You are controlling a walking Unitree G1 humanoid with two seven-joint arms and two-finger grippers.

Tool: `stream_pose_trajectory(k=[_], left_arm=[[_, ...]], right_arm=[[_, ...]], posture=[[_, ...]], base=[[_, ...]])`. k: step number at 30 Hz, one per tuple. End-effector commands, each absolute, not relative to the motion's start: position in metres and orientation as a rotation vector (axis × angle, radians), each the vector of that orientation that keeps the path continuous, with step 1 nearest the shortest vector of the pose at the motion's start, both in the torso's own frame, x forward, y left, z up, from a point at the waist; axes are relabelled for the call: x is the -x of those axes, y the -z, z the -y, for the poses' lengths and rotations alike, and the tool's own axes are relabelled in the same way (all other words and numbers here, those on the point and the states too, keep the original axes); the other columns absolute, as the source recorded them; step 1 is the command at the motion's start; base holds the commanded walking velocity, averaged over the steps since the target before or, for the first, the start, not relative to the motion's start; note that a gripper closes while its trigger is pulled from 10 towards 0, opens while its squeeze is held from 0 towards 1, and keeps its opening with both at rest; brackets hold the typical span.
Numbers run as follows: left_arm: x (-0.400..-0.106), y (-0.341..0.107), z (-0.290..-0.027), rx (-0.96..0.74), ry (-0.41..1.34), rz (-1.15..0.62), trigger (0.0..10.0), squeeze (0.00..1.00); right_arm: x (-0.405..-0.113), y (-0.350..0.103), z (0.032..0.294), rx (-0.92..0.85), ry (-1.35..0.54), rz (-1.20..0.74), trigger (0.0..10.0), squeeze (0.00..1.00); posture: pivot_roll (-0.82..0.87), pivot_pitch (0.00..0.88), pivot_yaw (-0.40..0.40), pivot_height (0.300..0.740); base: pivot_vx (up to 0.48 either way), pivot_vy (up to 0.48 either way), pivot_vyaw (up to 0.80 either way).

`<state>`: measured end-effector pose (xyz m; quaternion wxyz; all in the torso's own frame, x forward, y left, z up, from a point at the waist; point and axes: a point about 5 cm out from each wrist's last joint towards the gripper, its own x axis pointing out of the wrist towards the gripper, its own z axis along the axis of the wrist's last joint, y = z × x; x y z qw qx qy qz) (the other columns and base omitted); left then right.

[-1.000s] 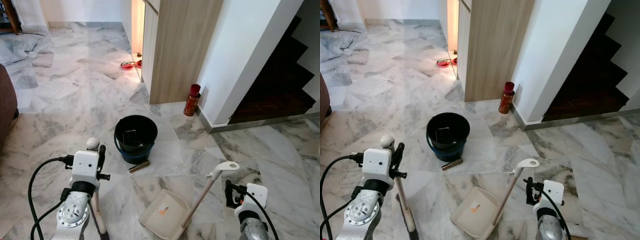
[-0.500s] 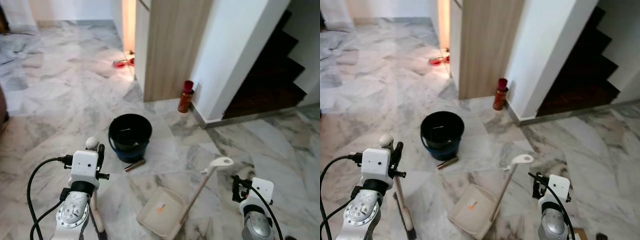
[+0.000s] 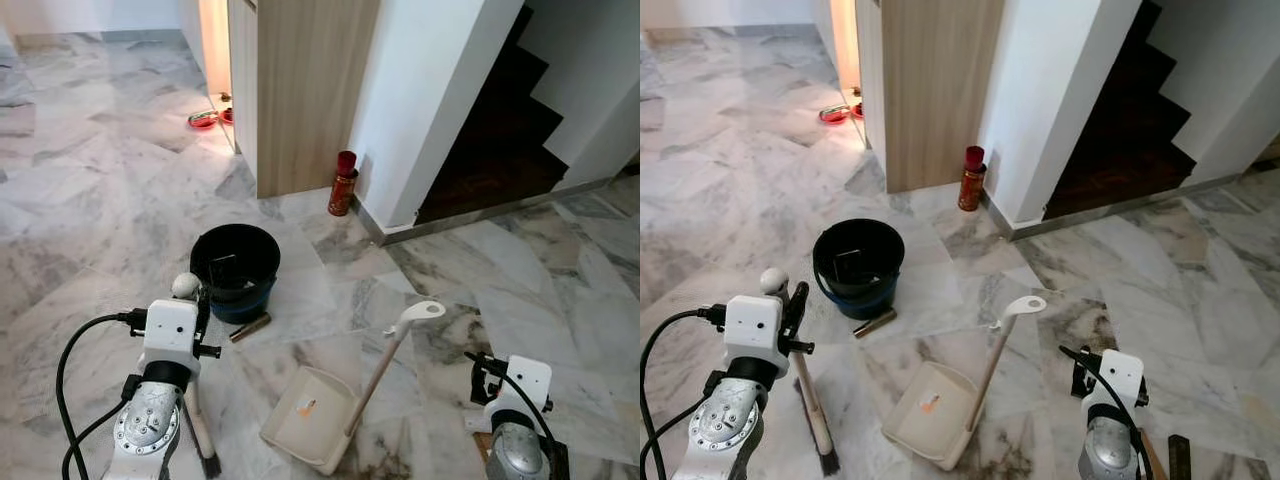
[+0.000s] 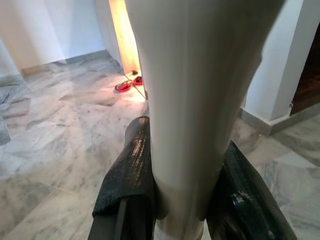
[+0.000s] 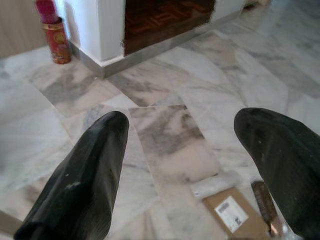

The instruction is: Sweep floor

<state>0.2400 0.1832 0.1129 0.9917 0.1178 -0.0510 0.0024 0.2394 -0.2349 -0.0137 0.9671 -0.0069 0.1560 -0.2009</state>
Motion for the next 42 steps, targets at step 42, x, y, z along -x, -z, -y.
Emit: stream_pose_trajectory(k=[42], left_arm=[[-0.248,-0.128,-0.181,-0.278,0.036,0.166,10.0,0.00]], right_arm=[[-0.256,0.009,0.200,-0.031,0.260,-0.274,10.0,0.00]], posture=[[0.19,0.049,-0.085,0.740]], base=[[0.000,0.247,-0.41]])
